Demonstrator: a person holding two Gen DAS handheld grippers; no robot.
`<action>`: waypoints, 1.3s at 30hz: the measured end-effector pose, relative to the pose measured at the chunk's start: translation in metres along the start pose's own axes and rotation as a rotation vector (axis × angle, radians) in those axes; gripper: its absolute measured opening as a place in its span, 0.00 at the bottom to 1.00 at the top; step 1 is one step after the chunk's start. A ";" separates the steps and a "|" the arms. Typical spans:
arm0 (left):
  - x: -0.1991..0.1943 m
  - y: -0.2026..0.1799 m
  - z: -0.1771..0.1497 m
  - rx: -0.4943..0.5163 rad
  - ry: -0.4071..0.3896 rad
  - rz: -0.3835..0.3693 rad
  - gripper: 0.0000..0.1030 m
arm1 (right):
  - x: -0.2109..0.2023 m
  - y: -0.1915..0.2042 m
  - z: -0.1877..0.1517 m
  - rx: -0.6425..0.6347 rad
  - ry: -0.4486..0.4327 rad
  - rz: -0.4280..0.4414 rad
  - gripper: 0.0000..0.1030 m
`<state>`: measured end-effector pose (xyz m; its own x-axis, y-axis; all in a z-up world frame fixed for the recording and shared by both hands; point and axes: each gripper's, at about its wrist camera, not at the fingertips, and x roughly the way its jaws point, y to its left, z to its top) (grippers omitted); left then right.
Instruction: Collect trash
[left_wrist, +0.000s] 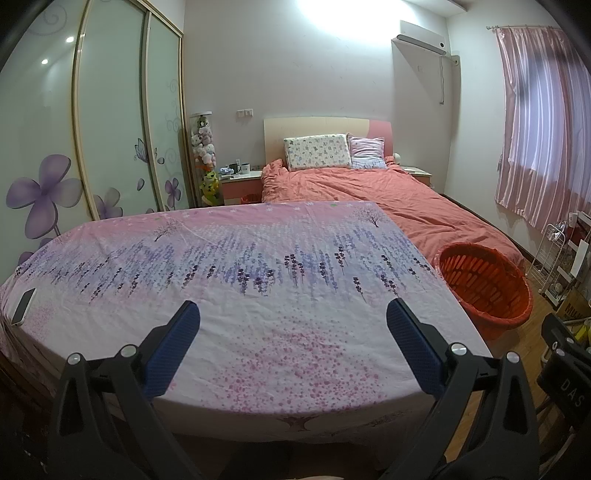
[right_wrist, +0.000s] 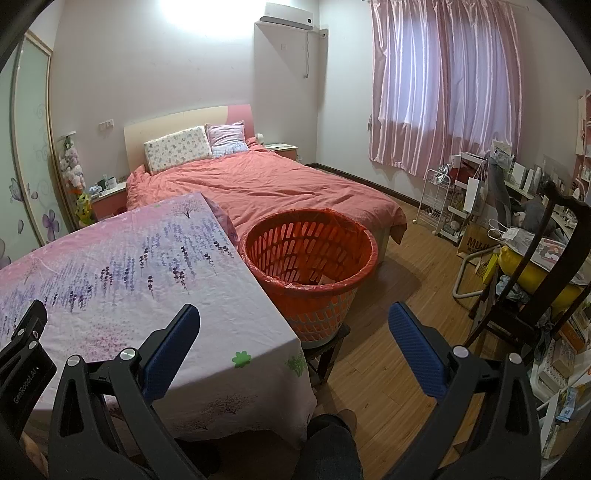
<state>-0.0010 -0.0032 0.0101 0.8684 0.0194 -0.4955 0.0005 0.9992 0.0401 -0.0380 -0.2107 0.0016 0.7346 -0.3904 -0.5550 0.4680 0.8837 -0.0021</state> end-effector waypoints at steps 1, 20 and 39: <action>0.000 0.000 0.000 0.000 0.000 0.000 0.96 | 0.000 0.000 0.000 0.000 0.000 0.000 0.98; -0.001 -0.002 -0.001 -0.002 0.004 -0.002 0.96 | 0.000 0.000 0.000 0.000 0.001 0.000 0.98; 0.001 -0.006 -0.007 -0.001 0.016 -0.003 0.96 | 0.001 0.001 0.001 -0.001 0.004 0.000 0.98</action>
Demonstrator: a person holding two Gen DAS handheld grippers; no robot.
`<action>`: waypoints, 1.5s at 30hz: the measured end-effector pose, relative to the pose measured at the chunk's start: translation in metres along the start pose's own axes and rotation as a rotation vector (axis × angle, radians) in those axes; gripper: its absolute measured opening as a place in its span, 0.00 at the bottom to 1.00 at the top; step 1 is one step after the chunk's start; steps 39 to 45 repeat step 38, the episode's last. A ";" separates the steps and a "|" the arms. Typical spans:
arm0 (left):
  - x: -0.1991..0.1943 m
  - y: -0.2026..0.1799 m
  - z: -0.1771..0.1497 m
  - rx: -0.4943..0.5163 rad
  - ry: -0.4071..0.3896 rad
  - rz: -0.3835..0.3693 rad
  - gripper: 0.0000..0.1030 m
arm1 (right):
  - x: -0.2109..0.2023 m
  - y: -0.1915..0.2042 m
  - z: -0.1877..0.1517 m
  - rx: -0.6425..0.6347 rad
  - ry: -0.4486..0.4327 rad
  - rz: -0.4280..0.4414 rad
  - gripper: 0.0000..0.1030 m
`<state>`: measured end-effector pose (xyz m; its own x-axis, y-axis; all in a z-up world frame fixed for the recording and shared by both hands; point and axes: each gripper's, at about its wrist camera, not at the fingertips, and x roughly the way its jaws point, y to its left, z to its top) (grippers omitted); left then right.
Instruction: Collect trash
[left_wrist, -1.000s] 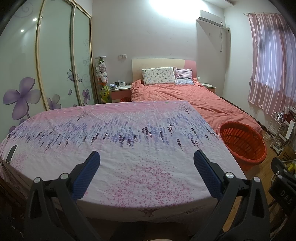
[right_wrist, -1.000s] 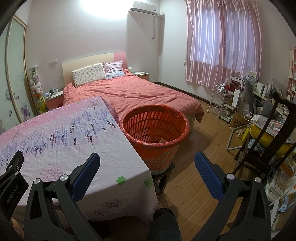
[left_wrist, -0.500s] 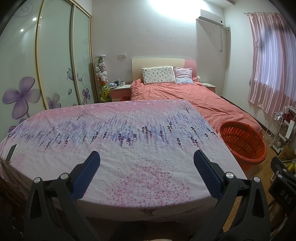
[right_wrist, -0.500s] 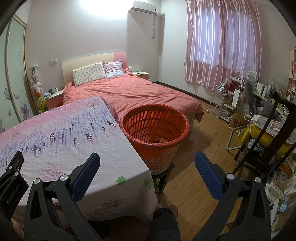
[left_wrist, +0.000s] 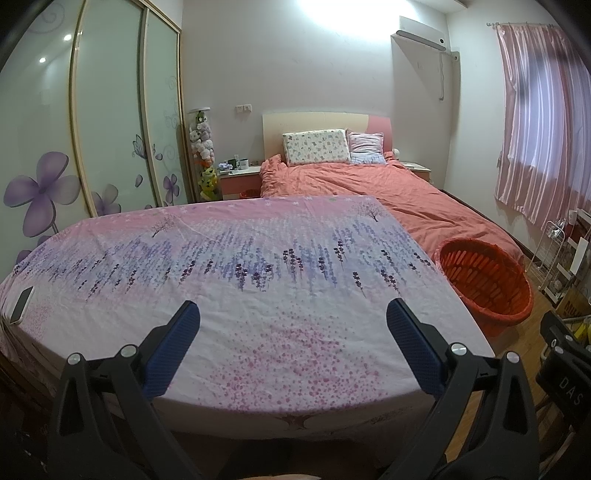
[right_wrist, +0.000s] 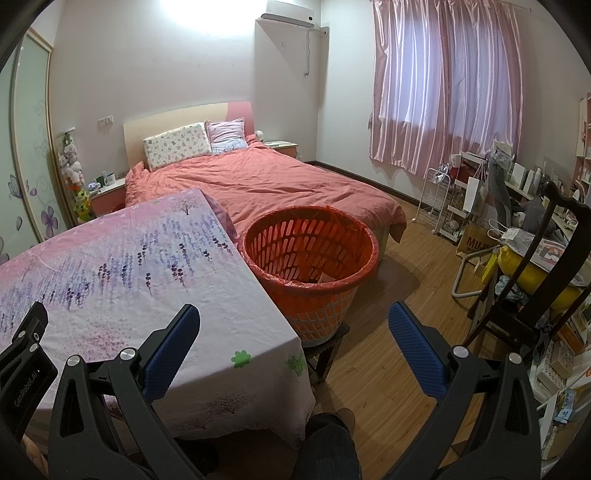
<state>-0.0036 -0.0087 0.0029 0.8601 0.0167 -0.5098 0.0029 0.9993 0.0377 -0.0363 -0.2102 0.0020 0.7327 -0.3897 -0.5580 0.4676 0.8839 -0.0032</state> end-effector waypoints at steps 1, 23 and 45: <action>0.000 0.000 0.001 0.001 0.001 0.001 0.96 | 0.000 0.000 0.000 0.000 0.000 0.000 0.98; 0.004 0.002 0.002 0.005 0.011 -0.008 0.96 | 0.001 0.002 0.000 -0.003 0.003 0.000 0.98; 0.004 0.004 0.002 0.001 0.010 -0.008 0.96 | 0.001 0.003 0.001 -0.003 0.004 0.000 0.98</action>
